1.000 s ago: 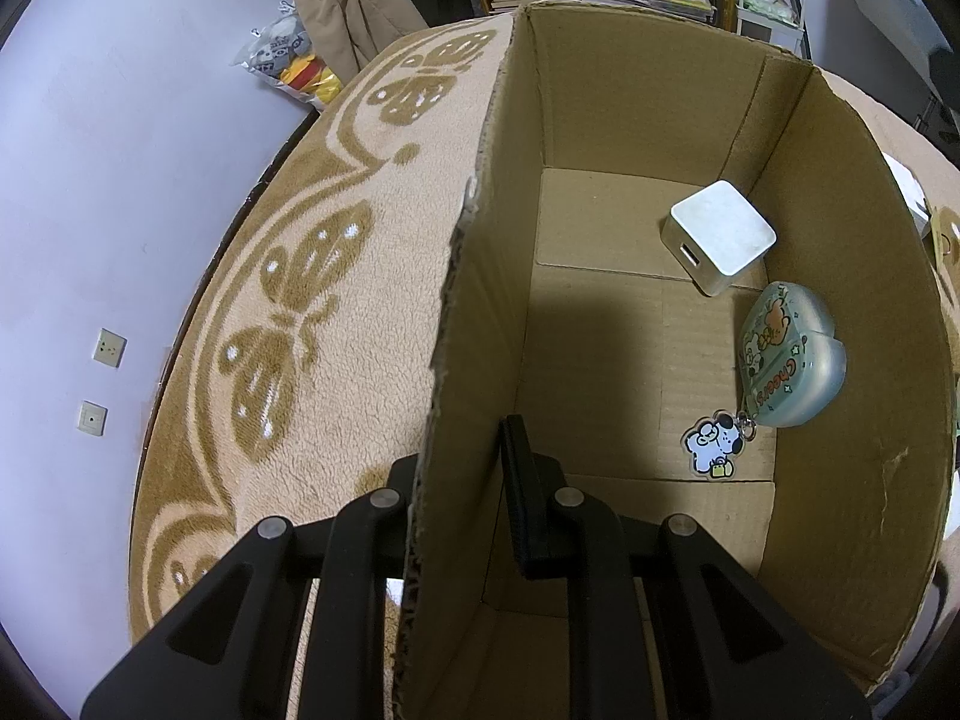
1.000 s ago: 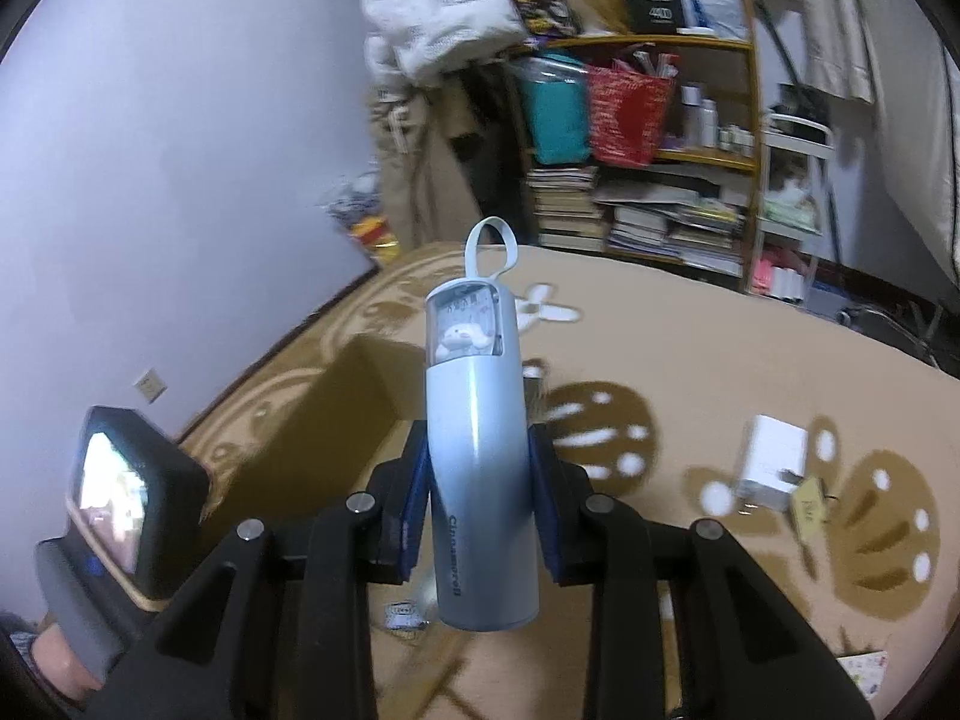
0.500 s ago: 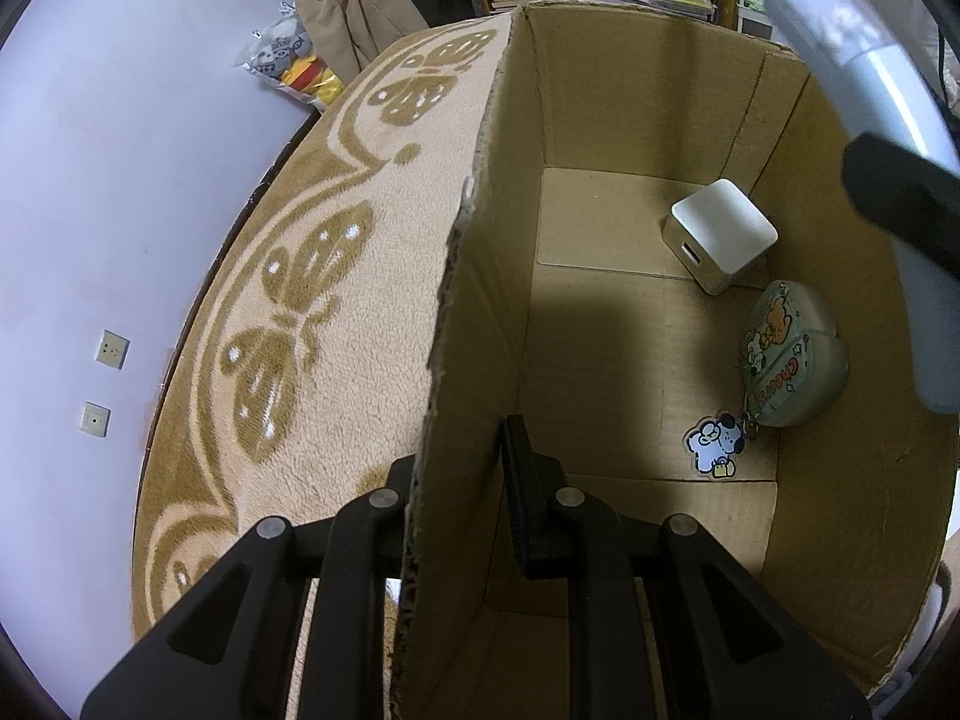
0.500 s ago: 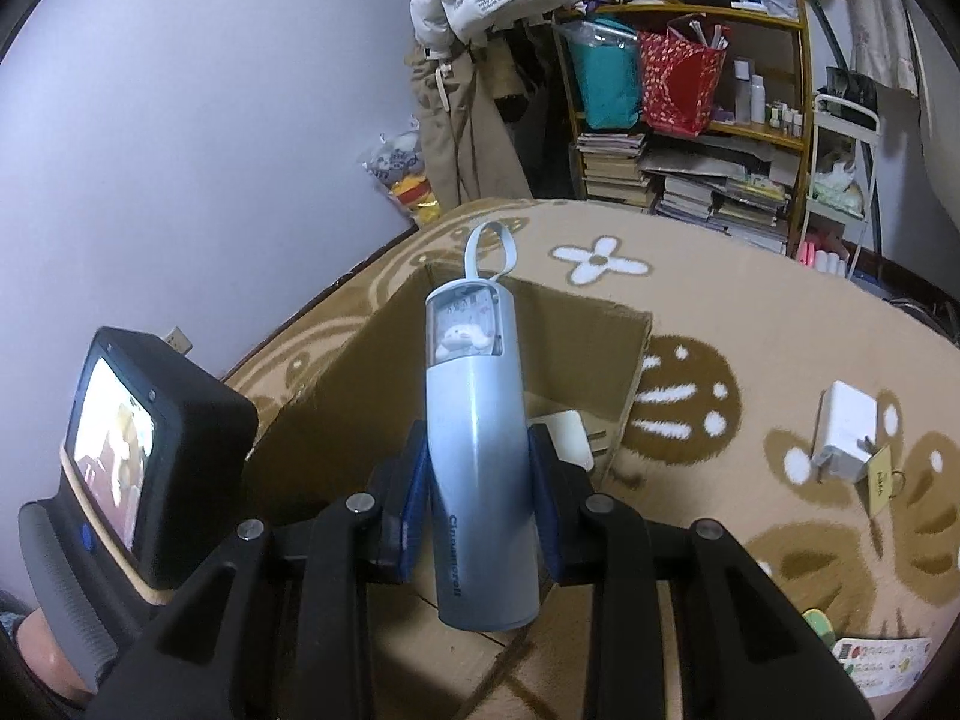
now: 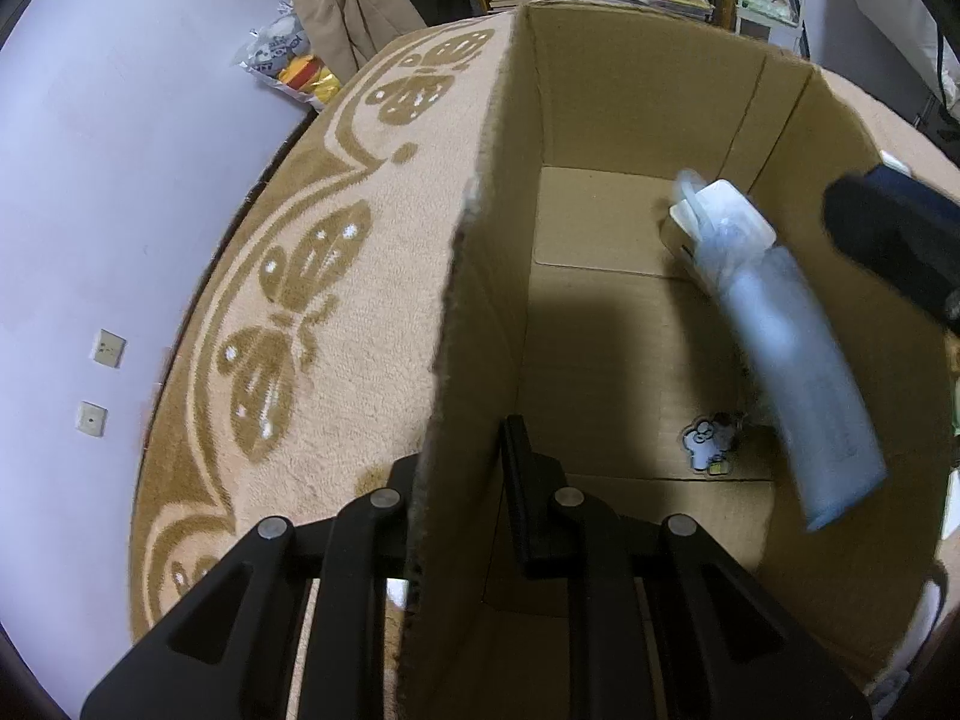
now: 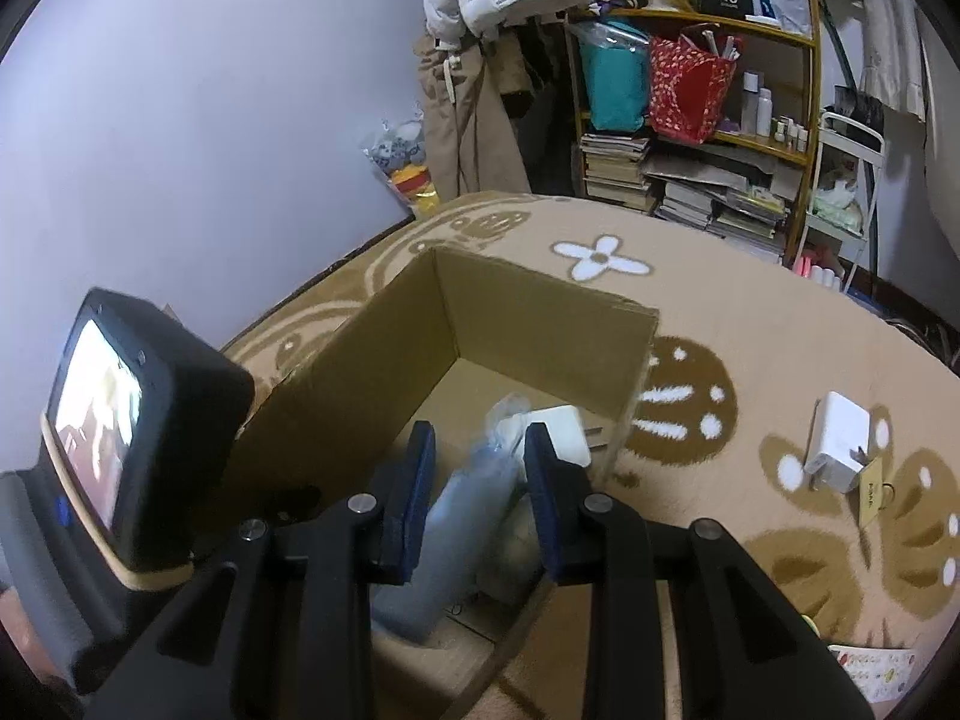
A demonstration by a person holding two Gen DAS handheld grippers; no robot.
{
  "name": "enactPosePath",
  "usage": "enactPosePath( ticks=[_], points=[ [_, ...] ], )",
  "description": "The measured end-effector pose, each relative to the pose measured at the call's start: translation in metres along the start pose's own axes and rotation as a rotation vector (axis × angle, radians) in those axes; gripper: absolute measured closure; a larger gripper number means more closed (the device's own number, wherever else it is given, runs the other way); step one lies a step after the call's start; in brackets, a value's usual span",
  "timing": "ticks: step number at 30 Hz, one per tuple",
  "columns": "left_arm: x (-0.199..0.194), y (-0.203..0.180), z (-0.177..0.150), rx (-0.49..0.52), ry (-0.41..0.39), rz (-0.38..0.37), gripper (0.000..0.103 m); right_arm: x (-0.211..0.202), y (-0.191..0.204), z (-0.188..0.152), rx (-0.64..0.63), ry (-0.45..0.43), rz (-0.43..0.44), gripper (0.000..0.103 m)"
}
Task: Organize rigid objects
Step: 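Move the empty right tool back over the pile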
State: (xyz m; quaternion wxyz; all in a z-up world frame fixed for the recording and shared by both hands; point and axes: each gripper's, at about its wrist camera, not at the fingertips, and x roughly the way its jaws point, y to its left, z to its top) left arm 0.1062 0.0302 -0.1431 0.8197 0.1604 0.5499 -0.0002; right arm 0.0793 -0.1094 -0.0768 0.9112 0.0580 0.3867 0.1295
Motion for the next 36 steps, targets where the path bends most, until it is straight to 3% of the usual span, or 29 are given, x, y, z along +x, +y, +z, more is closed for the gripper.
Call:
enactPosePath(
  ticks=[7,11,15,25,29,36],
  points=[
    [0.000,0.000,0.001,-0.009,0.001,0.001,0.085,-0.006,-0.010,0.004,0.022,-0.010,-0.028,0.068],
    [0.000,-0.002,0.002,-0.004,0.001,0.006,0.085,-0.014,-0.017,0.002,0.043,-0.030,-0.051,0.041],
    [0.000,-0.002,0.002,-0.005,0.001,0.005,0.085,-0.017,-0.033,-0.001,0.076,-0.007,-0.107,0.027],
    [0.000,-0.002,0.002,-0.004,0.001,0.005,0.085,-0.026,-0.099,-0.024,0.220,0.086,-0.264,0.022],
    [0.000,-0.002,0.002,-0.004,0.001,0.005,0.085,-0.034,-0.125,-0.038,0.279,0.107,-0.315,0.007],
    [0.000,-0.003,0.003,-0.008,0.002,0.001,0.085,-0.057,-0.167,-0.059,0.411,0.131,-0.427,0.004]
  ],
)
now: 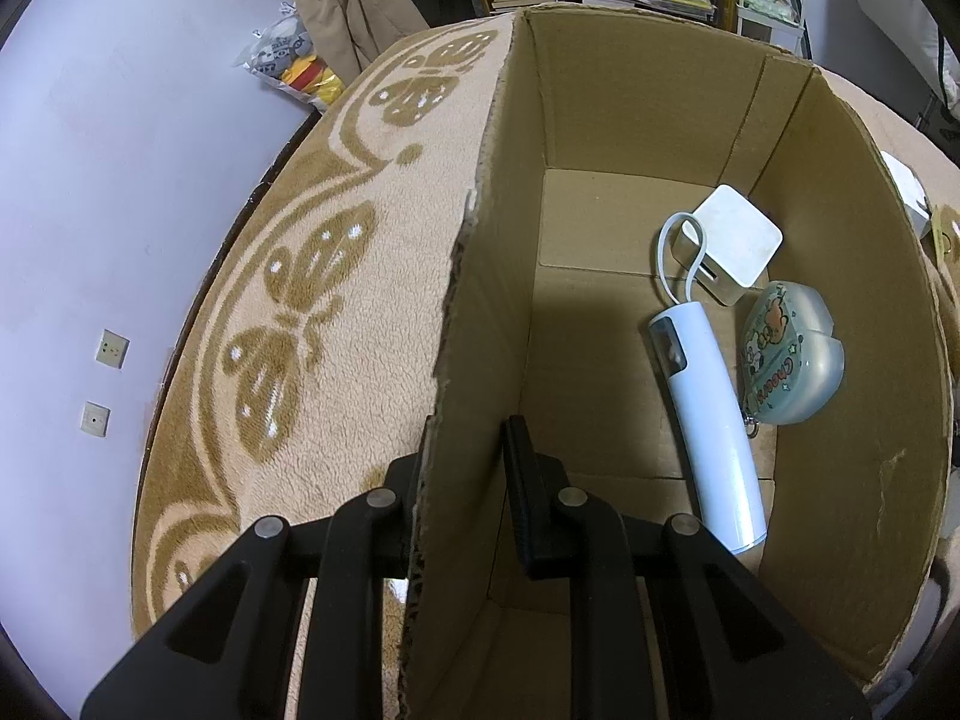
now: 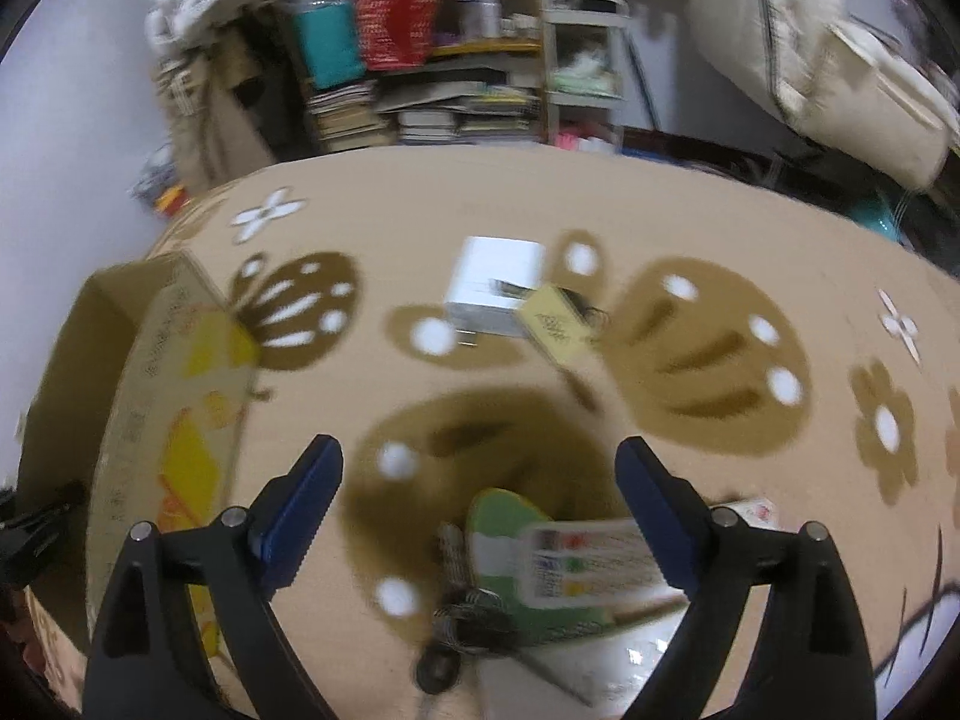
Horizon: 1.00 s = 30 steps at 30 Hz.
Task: Organize rigid objects
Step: 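Move the empty right tool back over the pile, then grasp the white remote control with the right tool and lift it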
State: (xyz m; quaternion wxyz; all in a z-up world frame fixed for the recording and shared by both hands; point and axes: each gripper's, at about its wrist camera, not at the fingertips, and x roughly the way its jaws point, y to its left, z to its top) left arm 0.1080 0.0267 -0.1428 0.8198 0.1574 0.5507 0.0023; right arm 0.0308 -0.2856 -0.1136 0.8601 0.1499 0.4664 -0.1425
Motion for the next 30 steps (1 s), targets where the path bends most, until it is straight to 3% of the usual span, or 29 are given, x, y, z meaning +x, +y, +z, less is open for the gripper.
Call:
enactPosePath(
  ticks=[6,15,21,30],
  points=[
    [0.000,-0.002,-0.001,0.008,-0.002,0.008,0.085,0.007,-0.039,-0.012,0.119,0.068,-0.126,0.000],
    [-0.001,-0.002,-0.002,0.010,-0.003,0.009,0.085,0.019,-0.077,-0.028,0.284,0.186,-0.198,0.000],
    [-0.002,-0.002,-0.002,0.010,-0.003,0.009,0.085,0.038,-0.073,-0.034,0.305,0.265,-0.129,0.000],
    [-0.003,-0.001,-0.003,0.013,-0.004,0.011,0.085,0.056,-0.070,-0.029,0.337,0.244,-0.079,0.000]
  ],
)
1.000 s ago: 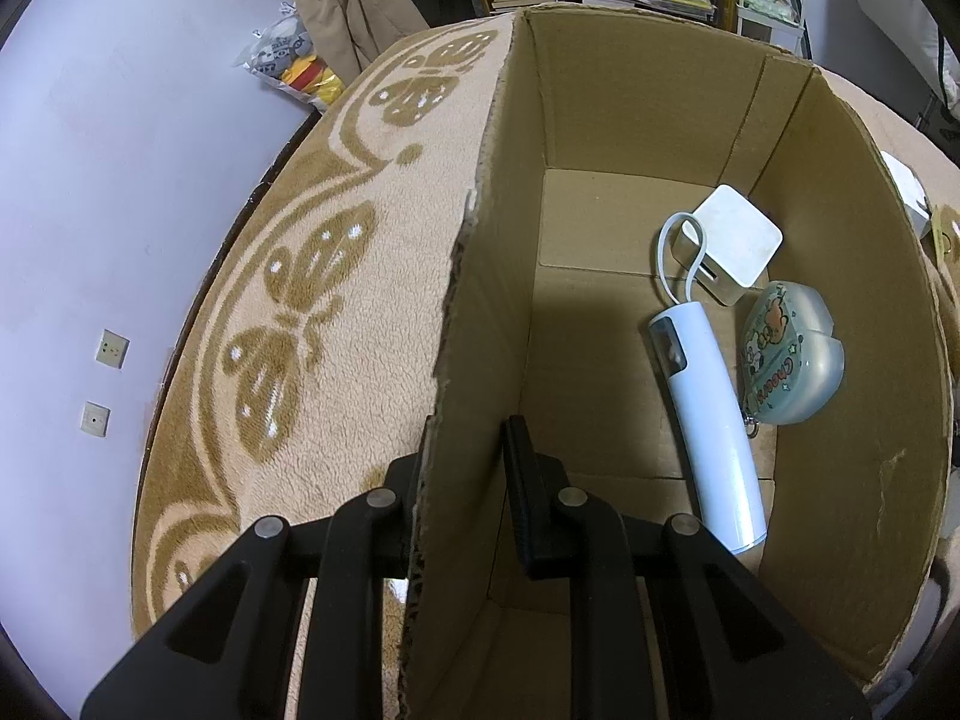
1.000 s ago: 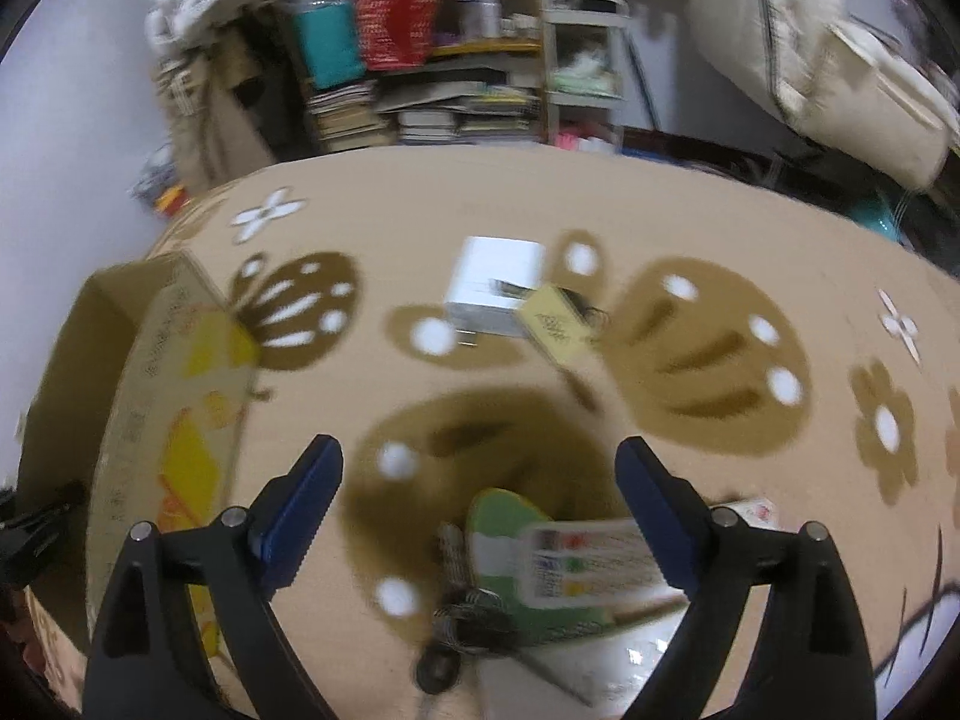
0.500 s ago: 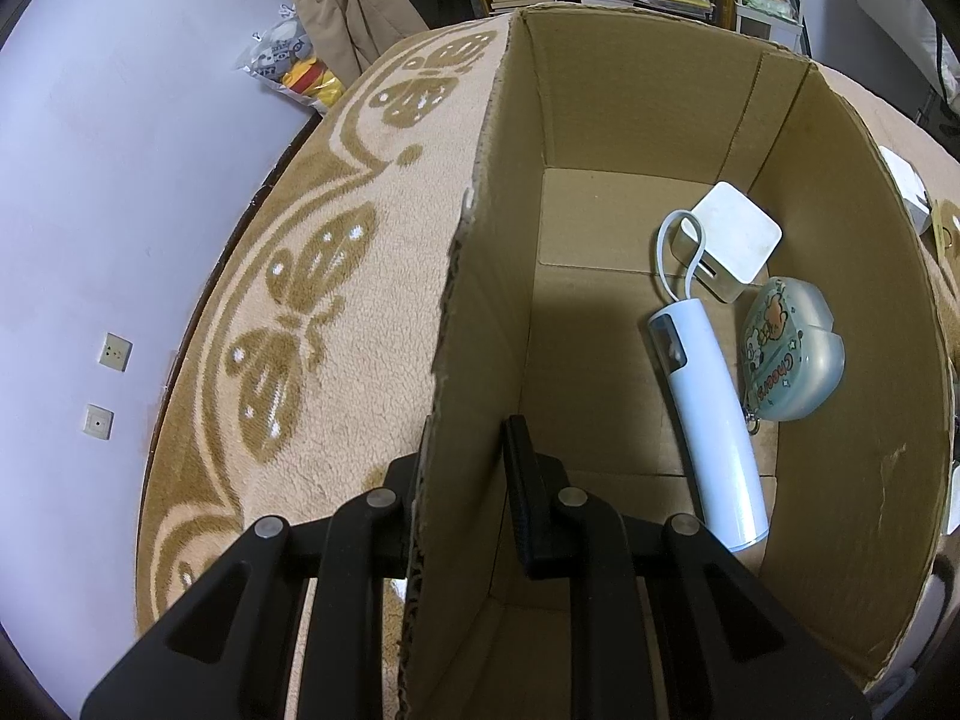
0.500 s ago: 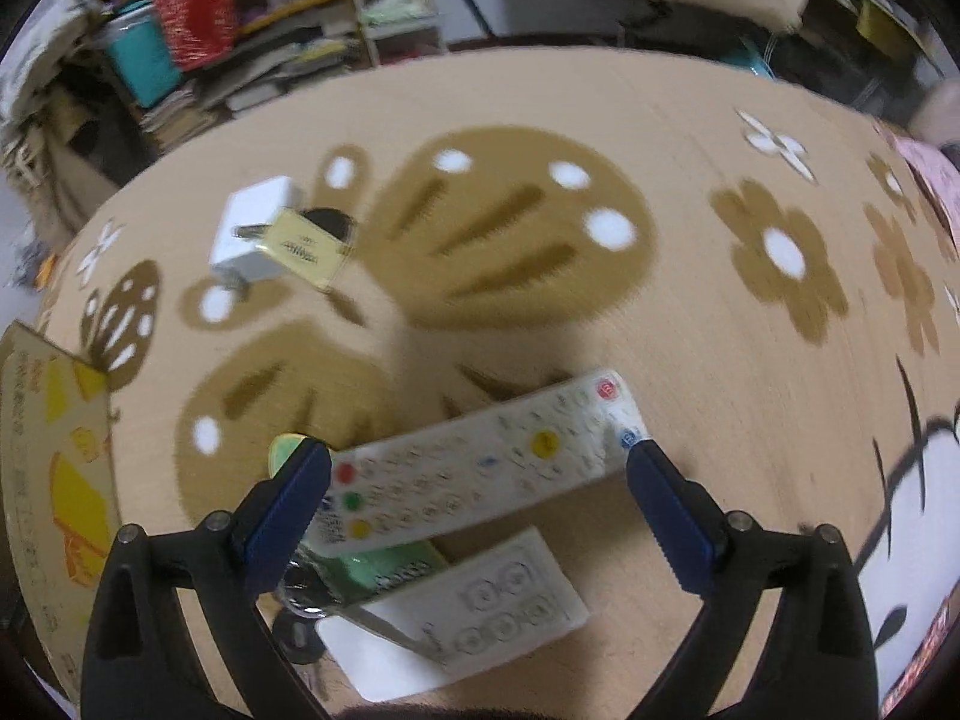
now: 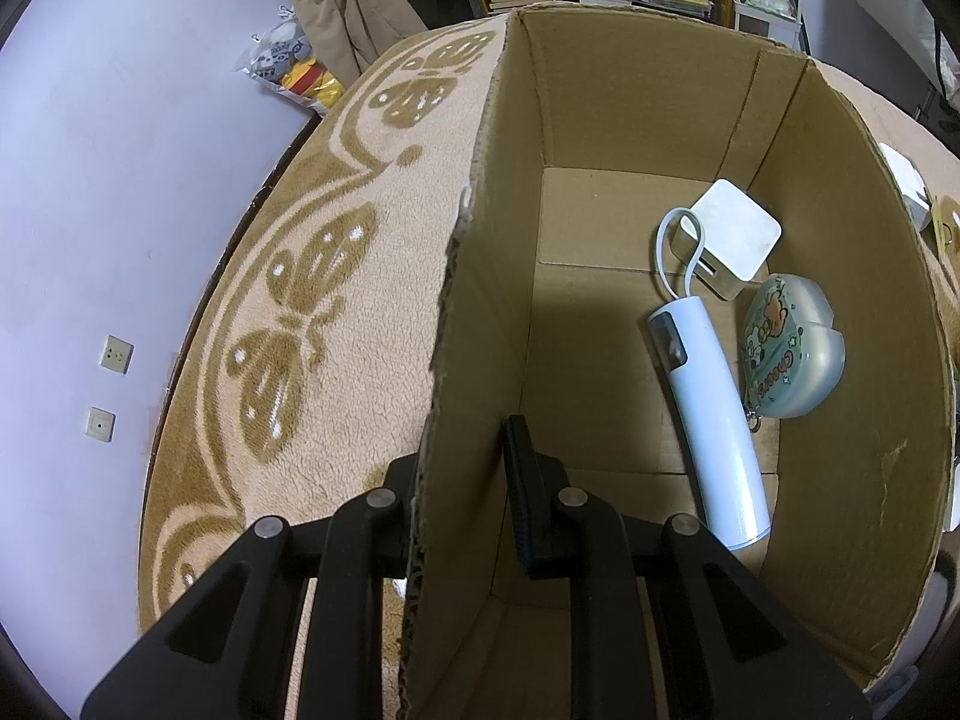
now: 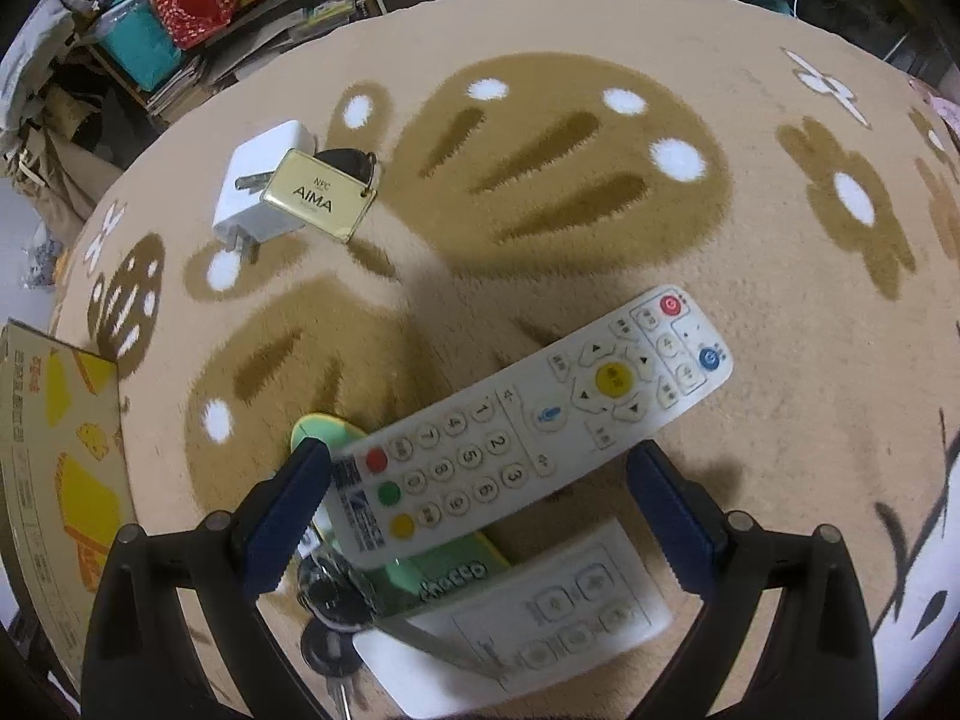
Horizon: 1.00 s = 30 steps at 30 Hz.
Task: Organize rigid objects
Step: 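Grasp the white remote control with the right tool and lift it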
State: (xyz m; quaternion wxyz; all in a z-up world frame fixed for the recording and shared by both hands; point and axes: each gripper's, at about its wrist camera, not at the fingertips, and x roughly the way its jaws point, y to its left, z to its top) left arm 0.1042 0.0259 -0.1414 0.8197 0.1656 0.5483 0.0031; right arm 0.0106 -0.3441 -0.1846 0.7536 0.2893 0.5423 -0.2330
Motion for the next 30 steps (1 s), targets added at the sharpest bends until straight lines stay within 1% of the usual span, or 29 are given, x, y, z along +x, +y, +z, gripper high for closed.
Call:
enactPosePath(
  ticks=[2,4,5,6,7,8,9,12,14,16,20,23,30],
  points=[
    [0.000,0.000,0.000,0.000,0.000,0.000,0.085,0.005,0.000,0.004,0.016,-0.007,0.001,0.000],
    [0.000,0.000,0.000,0.001,0.000,0.001,0.085,0.009,0.001,0.007,0.019,-0.029,-0.018,0.000],
    [0.000,0.000,0.000,0.001,0.000,0.001,0.085,0.010,0.002,0.009,0.014,-0.042,-0.035,0.004],
    [0.000,0.000,0.000,0.000,0.000,0.000,0.085,0.010,0.004,0.010,0.006,-0.059,-0.057,0.013],
    [0.000,0.000,0.000,0.000,0.000,0.000,0.085,0.009,0.005,0.011,-0.009,-0.074,-0.084,0.019],
    [0.000,0.000,0.000,0.001,0.000,0.001,0.085,0.008,0.008,0.014,-0.033,-0.088,-0.096,0.033],
    [0.000,0.000,0.000,0.000,0.000,0.001,0.085,0.008,0.010,0.015,-0.049,-0.089,-0.081,0.041],
    [0.000,0.000,0.000,0.001,0.000,0.001,0.085,0.008,0.017,0.017,-0.094,-0.079,-0.075,0.054],
    [0.000,0.000,0.000,0.000,0.000,0.001,0.085,0.008,0.023,0.017,-0.099,-0.085,-0.058,0.059],
    [0.000,0.000,0.000,0.001,0.000,0.001,0.085,0.005,0.023,0.016,-0.093,-0.096,-0.046,0.059],
    [0.000,-0.001,0.000,0.001,0.000,0.001,0.085,-0.003,0.022,0.012,-0.084,-0.119,0.013,0.059],
    [0.000,-0.001,0.000,0.001,0.000,0.002,0.085,-0.007,0.033,0.012,-0.115,-0.135,0.021,0.059],
    [0.000,-0.001,0.000,0.000,0.000,0.002,0.085,-0.021,0.056,0.008,-0.188,-0.172,0.070,0.059]
  ],
)
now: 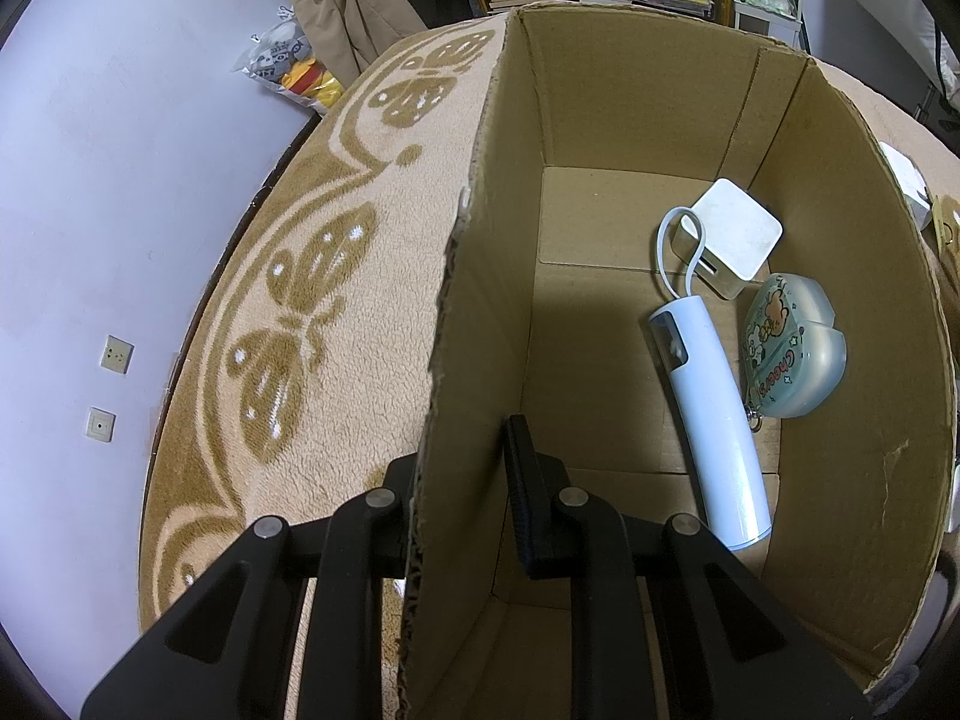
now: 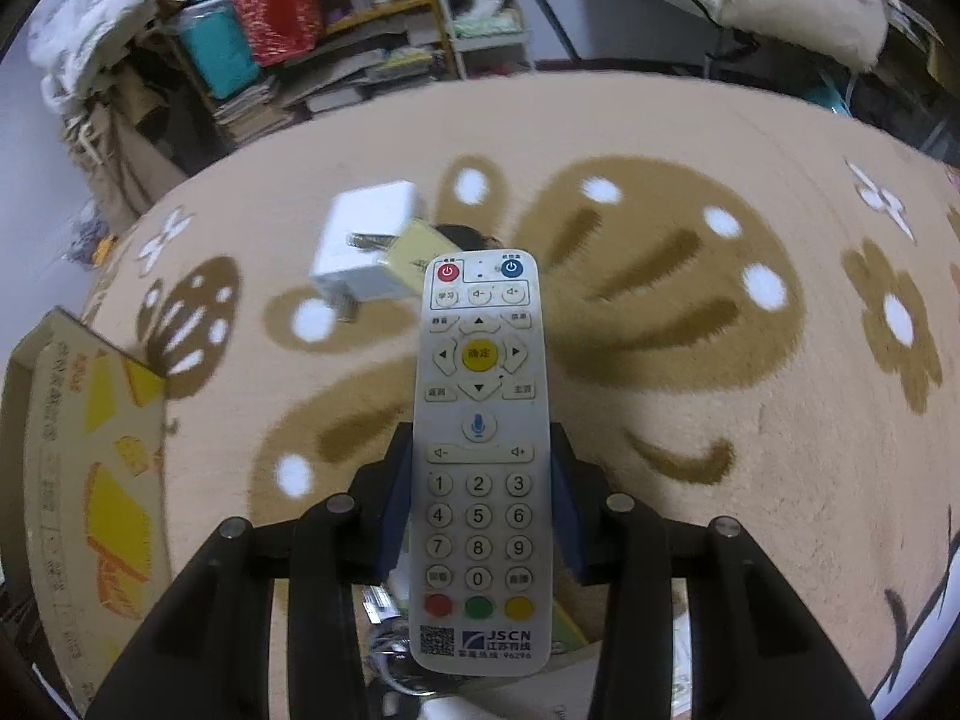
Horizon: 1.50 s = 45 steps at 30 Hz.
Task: Organize rigid objects
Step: 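Grasp the white remote control with the right tool and lift it, then carry the white remote into the box and open the right tool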
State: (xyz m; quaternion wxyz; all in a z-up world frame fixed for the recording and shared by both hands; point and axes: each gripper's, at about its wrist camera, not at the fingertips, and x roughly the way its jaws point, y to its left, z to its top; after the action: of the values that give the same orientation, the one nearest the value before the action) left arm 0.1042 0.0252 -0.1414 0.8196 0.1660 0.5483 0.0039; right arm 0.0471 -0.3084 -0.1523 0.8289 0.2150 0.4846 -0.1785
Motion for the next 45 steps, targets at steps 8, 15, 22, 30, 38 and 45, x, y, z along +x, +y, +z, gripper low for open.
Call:
enactPosePath(
  ticks=[8,15,22,30,38,45],
  points=[
    [0.000,0.000,0.000,0.001,0.000,0.000,0.085,-0.025,0.034,0.005,-0.083,-0.052,0.090,0.059],
    [0.000,0.002,0.000,-0.010,0.003,-0.009,0.085,-0.049,0.082,0.011,-0.197,-0.109,0.142,0.059],
    [0.001,0.002,0.000,-0.013,0.004,-0.011,0.085,-0.067,0.132,0.006,-0.316,-0.113,0.190,0.059],
    [0.002,0.003,0.000,-0.009,0.003,-0.010,0.085,-0.078,0.171,-0.006,-0.378,-0.124,0.305,0.059],
    [0.002,0.003,0.000,-0.008,0.003,-0.008,0.085,-0.076,0.192,-0.018,-0.416,-0.108,0.363,0.059],
    [0.001,0.003,0.000,-0.009,0.004,-0.008,0.085,-0.063,0.200,-0.025,-0.407,-0.091,0.385,0.059]
  ],
)
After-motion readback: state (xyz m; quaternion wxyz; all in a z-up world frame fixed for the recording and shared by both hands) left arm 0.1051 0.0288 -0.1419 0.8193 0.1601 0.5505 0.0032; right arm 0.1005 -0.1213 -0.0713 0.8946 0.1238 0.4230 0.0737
